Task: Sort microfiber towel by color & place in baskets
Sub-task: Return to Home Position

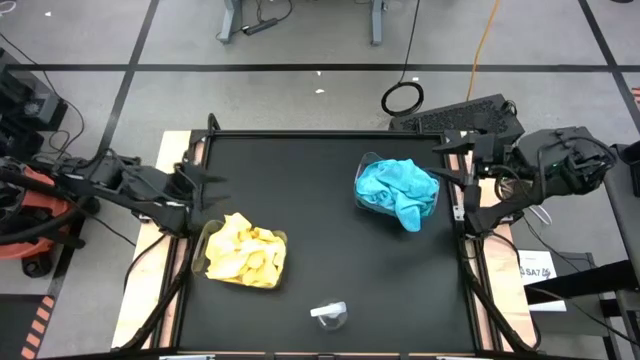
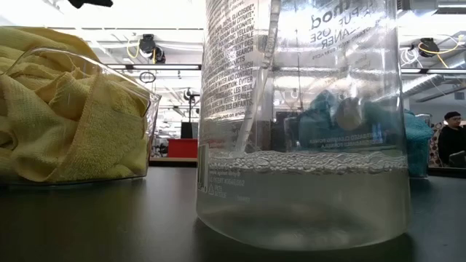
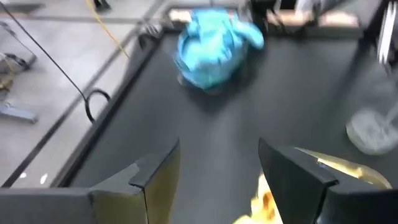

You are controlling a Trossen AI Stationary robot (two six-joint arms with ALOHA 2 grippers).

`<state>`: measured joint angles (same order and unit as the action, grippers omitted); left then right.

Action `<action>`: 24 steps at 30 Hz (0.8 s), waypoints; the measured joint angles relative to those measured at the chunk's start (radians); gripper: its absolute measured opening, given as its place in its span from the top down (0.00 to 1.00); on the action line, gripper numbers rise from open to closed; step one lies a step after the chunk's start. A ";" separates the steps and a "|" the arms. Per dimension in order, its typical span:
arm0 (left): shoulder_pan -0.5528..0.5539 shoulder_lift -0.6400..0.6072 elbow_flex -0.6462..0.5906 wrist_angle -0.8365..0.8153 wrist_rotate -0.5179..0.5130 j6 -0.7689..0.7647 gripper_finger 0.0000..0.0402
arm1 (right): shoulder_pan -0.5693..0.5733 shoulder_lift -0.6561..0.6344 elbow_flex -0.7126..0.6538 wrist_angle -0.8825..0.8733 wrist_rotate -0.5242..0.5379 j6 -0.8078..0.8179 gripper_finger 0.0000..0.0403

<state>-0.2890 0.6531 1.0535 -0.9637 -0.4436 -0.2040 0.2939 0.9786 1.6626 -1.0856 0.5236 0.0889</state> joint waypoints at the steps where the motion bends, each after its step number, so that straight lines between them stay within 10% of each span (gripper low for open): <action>1: 0.000 -0.020 -0.009 0.019 -0.014 0.000 0.44 | 0.000 -0.018 -0.022 0.006 0.000 0.000 0.51; 24: 0.000 -0.377 -0.464 0.474 -0.177 -0.148 0.44 | 0.000 -0.798 -1.079 0.634 0.062 0.217 0.51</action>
<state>-0.2890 0.2762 0.5892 -0.4900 -0.6209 -0.3519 0.2939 0.1801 0.5835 -0.4513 0.5852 0.3054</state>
